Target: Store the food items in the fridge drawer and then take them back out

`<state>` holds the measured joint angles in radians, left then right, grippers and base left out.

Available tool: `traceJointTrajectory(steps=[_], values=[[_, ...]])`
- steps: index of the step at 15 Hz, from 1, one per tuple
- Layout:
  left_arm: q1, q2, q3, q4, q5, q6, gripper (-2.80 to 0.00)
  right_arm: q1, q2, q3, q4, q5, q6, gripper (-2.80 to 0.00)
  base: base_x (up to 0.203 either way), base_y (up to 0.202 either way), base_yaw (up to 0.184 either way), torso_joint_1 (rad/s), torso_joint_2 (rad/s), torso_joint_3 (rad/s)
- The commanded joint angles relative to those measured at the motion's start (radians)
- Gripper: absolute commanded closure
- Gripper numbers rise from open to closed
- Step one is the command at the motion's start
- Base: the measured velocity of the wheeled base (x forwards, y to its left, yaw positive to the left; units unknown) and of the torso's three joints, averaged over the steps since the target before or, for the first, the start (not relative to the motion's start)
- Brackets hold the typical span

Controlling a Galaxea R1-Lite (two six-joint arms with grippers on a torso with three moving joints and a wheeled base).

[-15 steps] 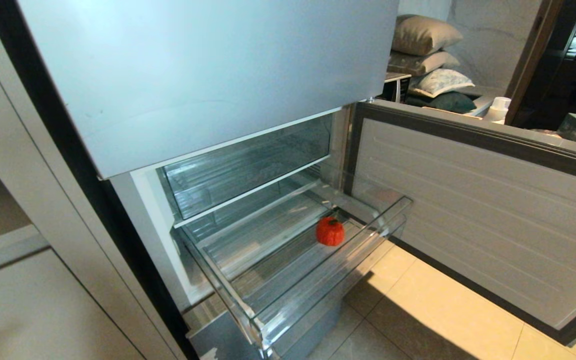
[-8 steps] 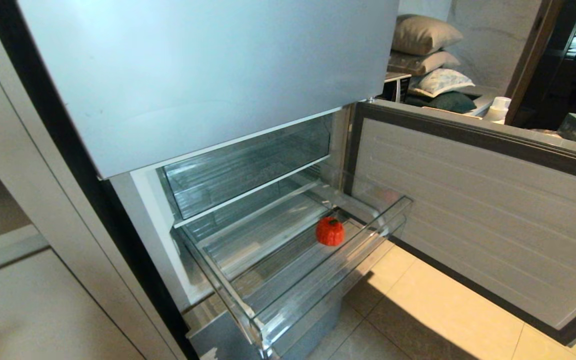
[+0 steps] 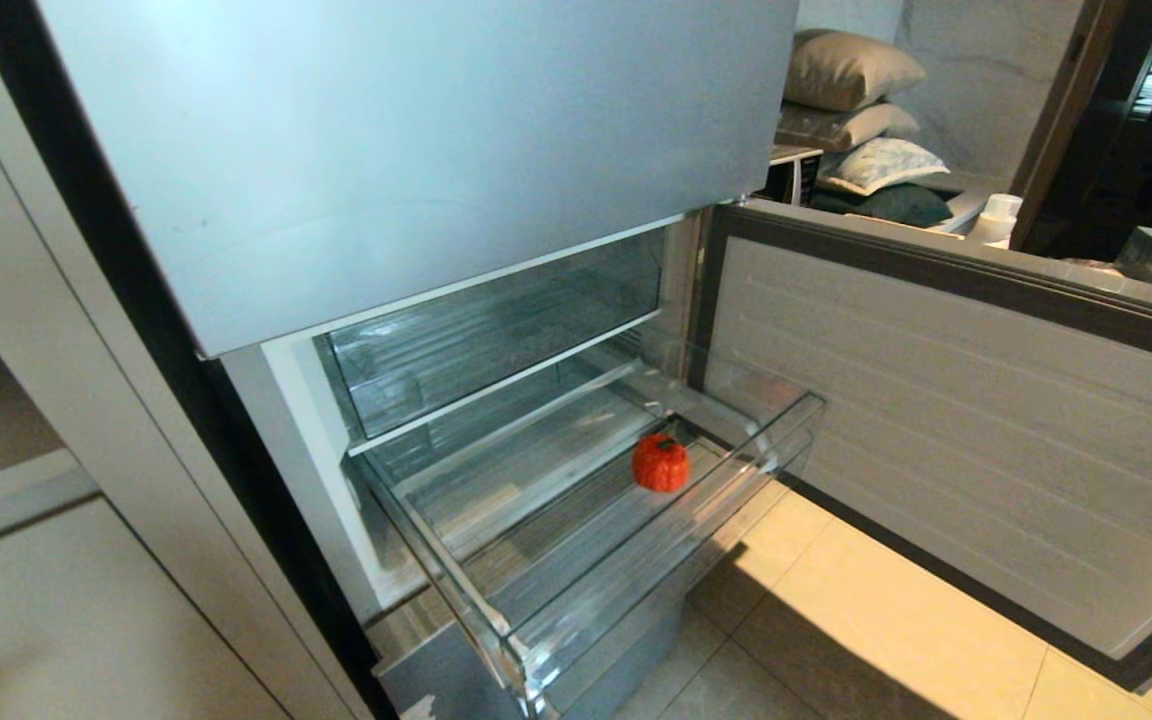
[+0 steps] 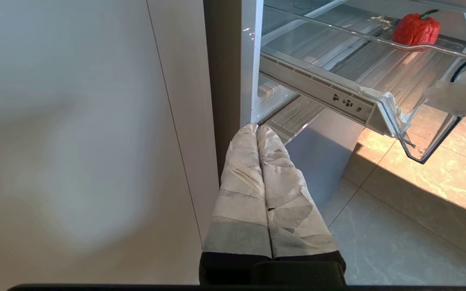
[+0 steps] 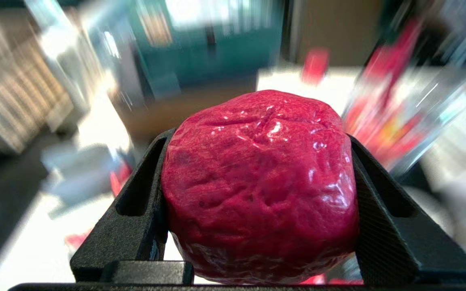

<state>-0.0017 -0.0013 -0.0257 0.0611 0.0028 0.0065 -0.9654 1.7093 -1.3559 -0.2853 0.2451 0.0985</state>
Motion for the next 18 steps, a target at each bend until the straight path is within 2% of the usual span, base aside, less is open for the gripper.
traceJointTrajectory(steps=[1,2,4,10,12,15,18], values=[[0.000,0.000,0.000,0.000,0.000,0.000,0.00,0.008,-0.246,0.009,-0.004,-0.018,-0.001,0.00,0.000,0.000,0.000,0.000,0.00,0.000],[0.000,0.000,0.000,0.000,0.000,0.000,0.00,0.033,-0.286,0.002,-0.004,-0.023,-0.002,0.00,0.000,0.000,0.000,0.000,0.00,0.000],[0.000,0.000,0.001,0.000,0.000,0.000,0.00,0.164,-0.332,-0.007,-0.004,-0.027,-0.003,0.00,0.000,0.000,0.000,0.000,0.00,0.000],[0.000,0.000,0.000,0.000,0.000,0.000,0.00,0.784,-0.368,0.036,0.002,-0.087,0.012,0.00,0.000,0.000,0.000,0.000,0.00,0.000],[0.000,0.000,0.001,0.000,0.000,0.000,0.00,0.960,-0.306,0.057,-0.002,-0.105,0.066,0.00,0.000,0.000,0.000,0.000,0.00,0.000],[0.000,0.000,0.000,0.000,0.000,0.000,0.00,1.137,-0.113,0.059,-0.052,-0.117,0.153,0.00,0.000,0.000,0.000,0.000,0.00,0.000],[0.000,0.000,0.000,0.000,0.000,0.001,0.00,1.293,0.094,0.043,-0.182,-0.188,0.176,0.00,0.000,0.000,0.000,0.000,0.00,0.000]])
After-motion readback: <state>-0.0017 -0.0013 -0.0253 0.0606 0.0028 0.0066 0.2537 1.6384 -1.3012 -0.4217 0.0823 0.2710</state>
